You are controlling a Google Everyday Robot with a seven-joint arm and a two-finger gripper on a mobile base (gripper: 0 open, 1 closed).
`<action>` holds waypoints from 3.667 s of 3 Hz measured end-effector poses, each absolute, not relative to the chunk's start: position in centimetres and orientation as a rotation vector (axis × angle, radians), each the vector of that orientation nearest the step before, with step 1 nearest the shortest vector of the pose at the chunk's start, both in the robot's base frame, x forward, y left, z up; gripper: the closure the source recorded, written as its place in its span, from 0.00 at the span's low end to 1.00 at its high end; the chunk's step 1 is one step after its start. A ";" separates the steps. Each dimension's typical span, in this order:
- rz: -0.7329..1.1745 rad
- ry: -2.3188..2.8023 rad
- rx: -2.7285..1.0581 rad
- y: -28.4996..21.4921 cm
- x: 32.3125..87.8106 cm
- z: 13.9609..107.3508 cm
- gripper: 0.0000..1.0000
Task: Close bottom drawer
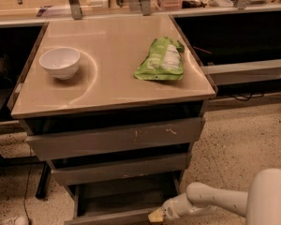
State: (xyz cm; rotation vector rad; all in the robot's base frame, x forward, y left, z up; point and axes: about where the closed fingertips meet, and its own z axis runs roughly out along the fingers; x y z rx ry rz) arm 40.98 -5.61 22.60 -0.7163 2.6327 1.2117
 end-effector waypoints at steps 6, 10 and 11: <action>1.149 2.633 -0.733 -5.2 42.2 20.9 0.13; 1.149 2.633 -0.733 -5.2 42.2 20.9 0.41; 1.149 2.633 -0.734 -5.2 42.2 20.9 0.65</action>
Offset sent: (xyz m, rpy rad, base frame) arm 0.0228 0.0009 -0.0217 -0.0685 -0.0611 -0.0012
